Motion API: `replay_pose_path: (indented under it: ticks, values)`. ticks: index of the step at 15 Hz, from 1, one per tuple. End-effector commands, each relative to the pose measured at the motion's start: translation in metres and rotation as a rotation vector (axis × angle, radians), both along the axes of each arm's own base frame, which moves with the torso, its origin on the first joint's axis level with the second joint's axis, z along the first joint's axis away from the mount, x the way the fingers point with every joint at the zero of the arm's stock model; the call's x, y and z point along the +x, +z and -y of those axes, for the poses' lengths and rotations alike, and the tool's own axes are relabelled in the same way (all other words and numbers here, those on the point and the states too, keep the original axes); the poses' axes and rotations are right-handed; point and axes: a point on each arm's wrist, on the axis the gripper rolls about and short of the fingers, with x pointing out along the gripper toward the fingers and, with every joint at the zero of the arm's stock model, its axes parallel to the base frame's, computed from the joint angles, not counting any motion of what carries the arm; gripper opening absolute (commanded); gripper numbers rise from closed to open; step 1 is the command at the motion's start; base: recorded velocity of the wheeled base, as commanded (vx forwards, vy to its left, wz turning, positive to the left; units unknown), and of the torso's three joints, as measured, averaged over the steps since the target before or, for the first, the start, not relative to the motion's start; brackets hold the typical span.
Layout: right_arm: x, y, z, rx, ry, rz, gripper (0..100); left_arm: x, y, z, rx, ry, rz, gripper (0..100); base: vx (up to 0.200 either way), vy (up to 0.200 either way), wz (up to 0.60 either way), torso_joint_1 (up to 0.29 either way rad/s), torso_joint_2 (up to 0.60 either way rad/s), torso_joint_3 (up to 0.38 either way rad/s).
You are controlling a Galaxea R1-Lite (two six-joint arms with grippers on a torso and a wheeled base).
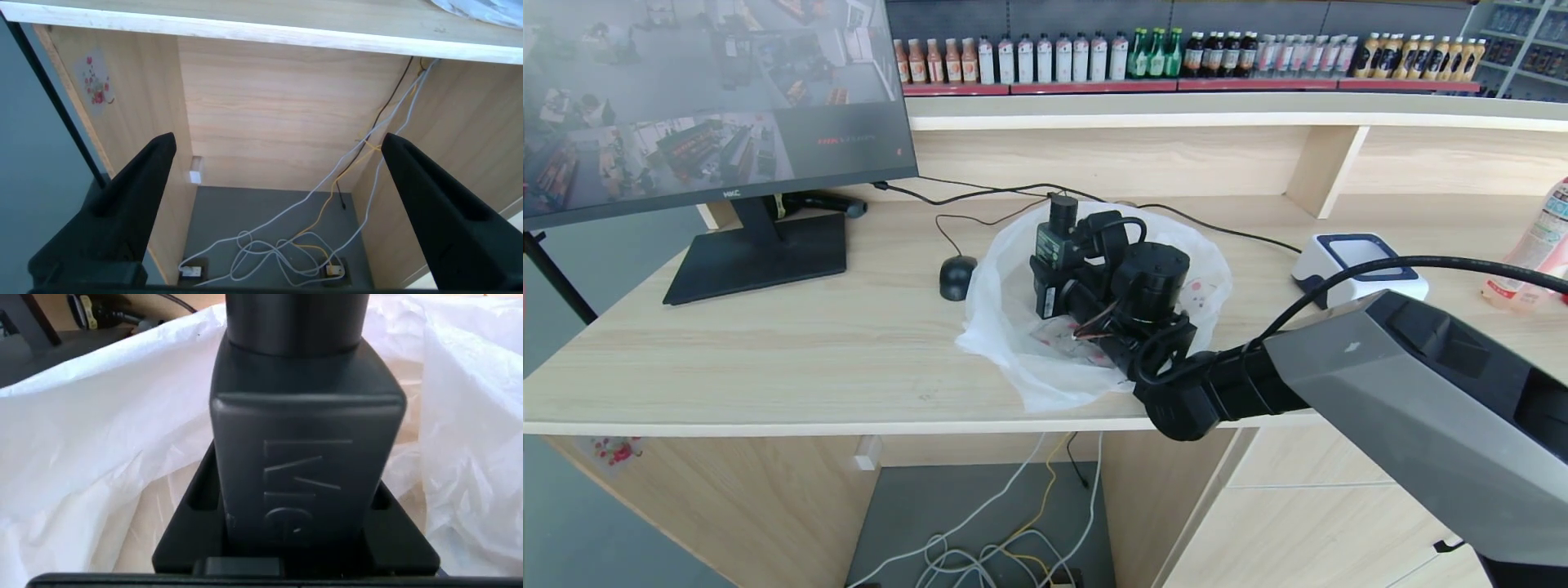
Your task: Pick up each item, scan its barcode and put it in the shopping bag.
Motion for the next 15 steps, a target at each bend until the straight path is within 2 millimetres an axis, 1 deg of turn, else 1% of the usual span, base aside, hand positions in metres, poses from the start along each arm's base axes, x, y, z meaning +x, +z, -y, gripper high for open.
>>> replay_pose_path:
  ticks: [1,3,7,9,11,13,14,15]
  values:
    - [0.0,-0.002,0.0,-0.005,0.001,-0.006,100,0.0,0.0,0.0,0.0,0.0,0.0,100,0.0,0.0,0.0,0.0,0.0,0.0]
    - [0.0,-0.003,0.0,-0.003,-0.001,-0.006,100,0.0,0.0,0.0,0.0,0.0,0.0,100,0.0,0.0,0.0,0.0,0.0,0.0]
    - [-0.002,-0.001,-0.001,0.038,-0.002,0.049,100,0.0,0.0,0.0,0.0,0.0,0.0,100,0.0,0.0,0.0,0.0,0.0,0.0]
    - [-0.005,0.009,0.0,0.05,-0.003,0.07,100,0.0,0.0,0.0,0.0,0.0,0.0,100,0.0,0.0,0.0,0.0,0.0,0.0]
    - [-0.007,0.012,0.002,0.056,-0.004,0.077,100,0.0,0.0,0.0,0.0,0.0,0.0,100,0.0,0.0,0.0,0.0,0.0,0.0]
    - [-0.013,0.024,0.006,0.065,-0.01,0.093,100,0.0,0.0,0.0,0.0,0.0,0.0,100,0.0,0.0,0.0,0.0,0.0,0.0]
    - [-0.022,0.031,0.009,0.067,-0.005,0.094,100,0.0,0.0,0.0,0.0,0.0,0.0,100,0.0,0.0,0.0,0.0,0.0,0.0]
    - [-0.027,0.034,0.011,0.065,-0.002,0.093,100,0.0,0.0,0.0,0.0,0.0,0.0,100,0.0,0.0,0.0,0.0,0.0,0.0]
